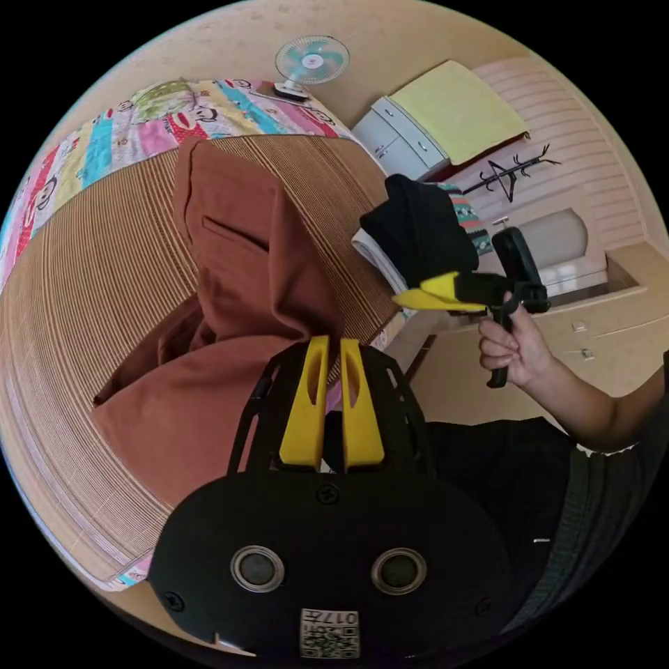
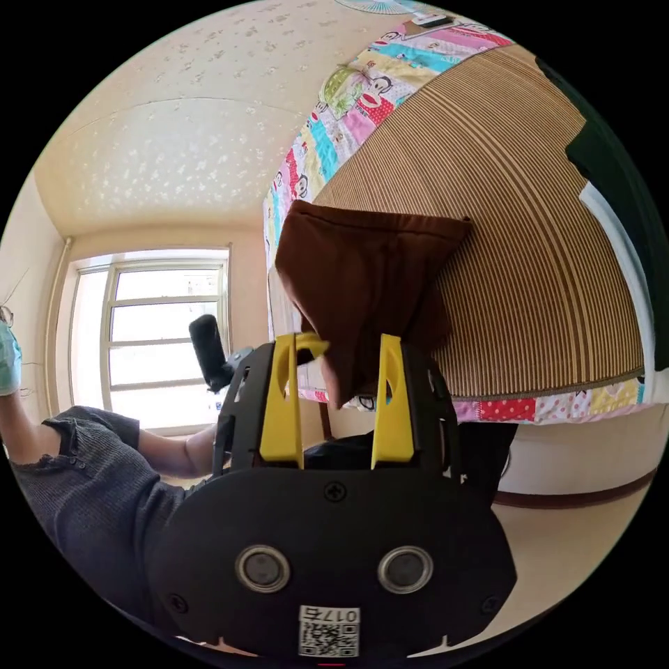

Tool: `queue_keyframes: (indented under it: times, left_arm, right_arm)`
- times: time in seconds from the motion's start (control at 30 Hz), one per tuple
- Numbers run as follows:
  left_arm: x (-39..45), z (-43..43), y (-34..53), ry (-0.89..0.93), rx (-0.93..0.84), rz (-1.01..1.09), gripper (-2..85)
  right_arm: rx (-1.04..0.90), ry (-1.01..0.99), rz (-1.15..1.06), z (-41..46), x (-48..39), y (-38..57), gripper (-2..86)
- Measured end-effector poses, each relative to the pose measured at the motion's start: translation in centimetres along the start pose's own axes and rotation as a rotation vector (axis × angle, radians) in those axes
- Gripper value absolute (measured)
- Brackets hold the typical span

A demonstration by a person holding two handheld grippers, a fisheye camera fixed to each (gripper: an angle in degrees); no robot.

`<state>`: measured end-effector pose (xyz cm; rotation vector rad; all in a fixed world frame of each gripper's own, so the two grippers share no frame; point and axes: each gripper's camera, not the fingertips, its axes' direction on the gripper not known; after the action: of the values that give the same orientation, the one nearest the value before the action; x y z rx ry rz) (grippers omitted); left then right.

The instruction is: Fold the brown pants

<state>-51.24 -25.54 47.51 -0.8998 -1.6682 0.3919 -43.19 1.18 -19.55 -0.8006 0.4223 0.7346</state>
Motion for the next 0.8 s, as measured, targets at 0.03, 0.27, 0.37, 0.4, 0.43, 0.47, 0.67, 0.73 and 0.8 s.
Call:
queue_keyframes:
  times: [0.03, 0.27, 0.37, 0.4, 0.43, 0.47, 0.67, 0.73, 0.8]
  left_arm:
    - [2.1, 3.8, 0.6, -0.019, -0.068, 0.036, 2.1]
    - [2.1, 11.7, 2.6, 0.108, -0.131, 0.011, 4.8]
    - [-1.8, 11.9, 1.4, 0.059, -0.113, -0.034, 6.7]
    - [-2.6, 12.0, 1.0, 0.043, -0.113, -0.042, 7.2]
    - [-4.4, 12.4, -0.1, 0.005, -0.115, -0.059, 7.9]
    - [-5.8, 12.9, -1.5, -0.025, -0.112, -0.062, 8.3]
    - [-9.3, 19.3, -10.9, -0.198, -0.112, 0.039, 10.4]
    - [-9.5, 22.6, -13.3, -0.170, -0.146, 0.064, 11.5]
    - [-9.1, 26.8, -14.9, -0.180, -0.228, 0.087, 12.1]
  right_arm:
    - [0.006, 0.013, 0.006, 0.3, 0.1, -0.2, 16.6]
    - [-0.042, 0.273, 0.252, 4.8, 5.7, 2.3, 15.8]
    - [-0.026, 0.289, 0.341, 6.1, 8.6, 4.2, 14.6]
    - [-0.008, 0.282, 0.379, 6.5, 9.9, 4.8, 14.5]
    - [0.001, 0.275, 0.394, 6.7, 10.5, 5.0, 14.4]
    - [0.021, 0.266, 0.420, 7.2, 11.5, 5.5, 14.4]
    - [0.119, 0.309, 0.413, 11.3, 15.0, 5.3, 13.9]
    - [0.095, 0.358, 0.430, 13.2, 15.9, 4.9, 13.7]
    - [0.071, 0.398, 0.470, 15.7, 16.8, 5.0, 12.9]
